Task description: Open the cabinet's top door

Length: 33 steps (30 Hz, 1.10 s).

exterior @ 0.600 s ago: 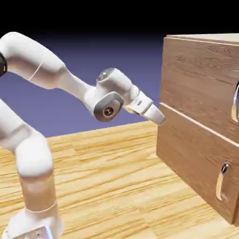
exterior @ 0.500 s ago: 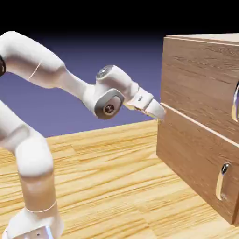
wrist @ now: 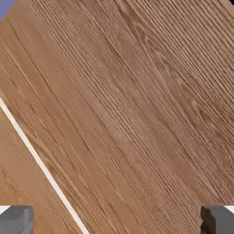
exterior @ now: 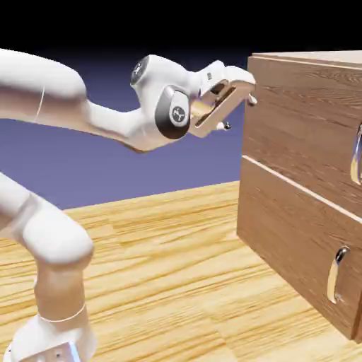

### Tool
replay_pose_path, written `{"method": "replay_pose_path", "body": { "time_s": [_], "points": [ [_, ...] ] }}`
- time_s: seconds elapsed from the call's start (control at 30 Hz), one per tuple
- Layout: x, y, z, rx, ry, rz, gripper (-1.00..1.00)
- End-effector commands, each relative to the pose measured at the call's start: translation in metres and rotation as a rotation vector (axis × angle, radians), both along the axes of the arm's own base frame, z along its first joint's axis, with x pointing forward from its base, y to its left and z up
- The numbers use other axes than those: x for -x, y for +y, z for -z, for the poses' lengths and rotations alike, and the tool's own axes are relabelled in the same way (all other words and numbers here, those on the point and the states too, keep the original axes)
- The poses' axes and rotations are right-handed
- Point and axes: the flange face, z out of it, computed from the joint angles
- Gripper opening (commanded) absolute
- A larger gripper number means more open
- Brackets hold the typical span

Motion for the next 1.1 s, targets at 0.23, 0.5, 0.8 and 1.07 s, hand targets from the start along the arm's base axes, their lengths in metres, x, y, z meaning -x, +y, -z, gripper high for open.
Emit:
{"method": "replay_pose_path", "body": {
  "time_s": [0.23, 0.5, 0.8, 1.07],
  "points": [
    [0.008, -0.030, -0.037, 0.366, -0.183, -0.126, 0.00],
    [0.004, -0.074, -0.049, 0.736, -0.326, -0.186, 0.00],
    [-0.020, -0.129, -0.030, 1.158, -0.414, -0.212, 0.00],
    [-0.058, -0.175, 0.017, 1.540, -0.422, -0.241, 0.00]
  ]
}}
